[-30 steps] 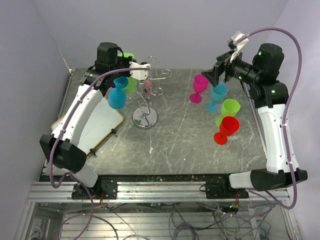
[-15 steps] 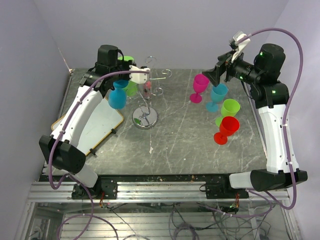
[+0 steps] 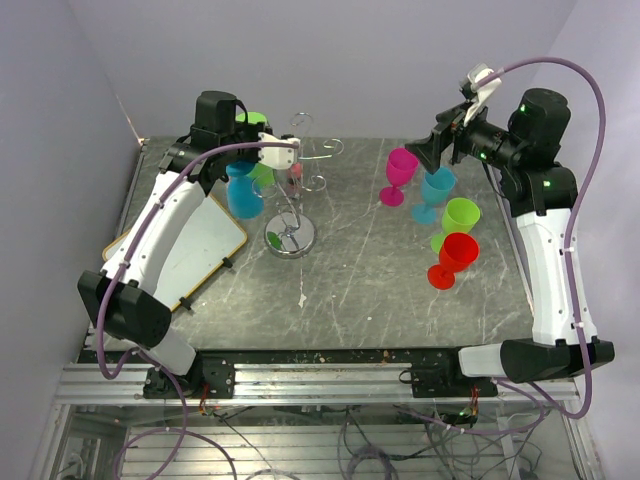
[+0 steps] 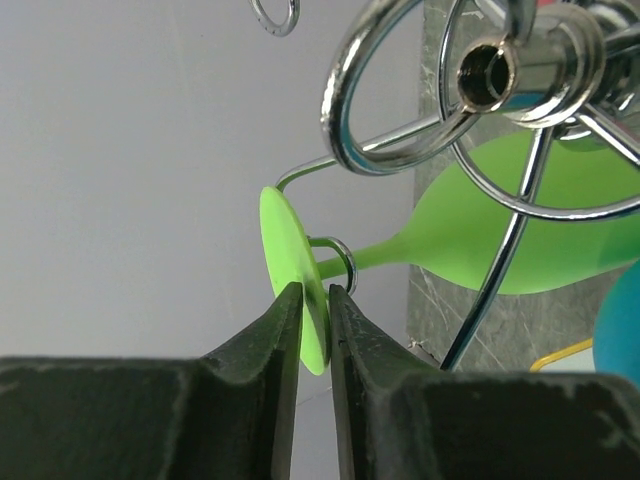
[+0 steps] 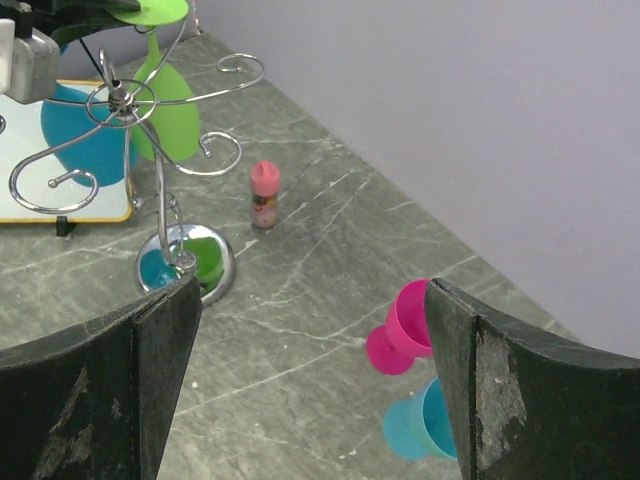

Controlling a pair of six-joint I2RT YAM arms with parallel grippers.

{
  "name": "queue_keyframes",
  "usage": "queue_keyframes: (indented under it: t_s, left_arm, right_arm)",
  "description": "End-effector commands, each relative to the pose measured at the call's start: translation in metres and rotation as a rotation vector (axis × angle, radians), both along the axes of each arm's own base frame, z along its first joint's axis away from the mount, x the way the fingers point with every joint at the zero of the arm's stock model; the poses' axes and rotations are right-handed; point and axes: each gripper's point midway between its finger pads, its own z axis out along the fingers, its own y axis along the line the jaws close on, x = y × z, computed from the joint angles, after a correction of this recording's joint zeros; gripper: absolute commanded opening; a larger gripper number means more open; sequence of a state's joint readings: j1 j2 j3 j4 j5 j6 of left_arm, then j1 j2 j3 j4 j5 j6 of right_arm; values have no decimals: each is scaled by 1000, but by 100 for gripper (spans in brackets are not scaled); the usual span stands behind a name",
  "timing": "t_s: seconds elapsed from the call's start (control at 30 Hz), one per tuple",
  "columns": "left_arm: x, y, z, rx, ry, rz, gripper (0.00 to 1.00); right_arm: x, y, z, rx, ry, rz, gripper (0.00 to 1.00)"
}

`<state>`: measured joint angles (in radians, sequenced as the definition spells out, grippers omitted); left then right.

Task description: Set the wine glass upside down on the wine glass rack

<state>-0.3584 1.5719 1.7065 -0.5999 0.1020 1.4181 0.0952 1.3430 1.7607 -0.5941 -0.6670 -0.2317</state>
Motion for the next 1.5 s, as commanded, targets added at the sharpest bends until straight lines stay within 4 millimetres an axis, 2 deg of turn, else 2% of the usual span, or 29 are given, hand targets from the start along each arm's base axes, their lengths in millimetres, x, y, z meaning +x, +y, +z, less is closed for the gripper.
queue_keyframes:
  t_s: [0.0,0.43,0.73,1.2,1.47]
  left_arm:
    - [-14,-6,10,-16,-3,-39,28]
    - [-17,-2,17,-26,-21,-25,45]
    - [-28,2,30,-40,-43,-19,48]
    - [-46,10,46,-63,-66,-7,55]
    - [-56,14,54,-109,-68,11,58]
  right_arm:
    - [-4,-3,7,16,-20,-2,93]
    - [-5,-7,6,23,-20,-5,93]
    - [-5,-8,3,31,-14,2,93]
    - [-12,-14,10,44,-31,-6,93]
    - [-5,-23,5,12,-33,-56,93]
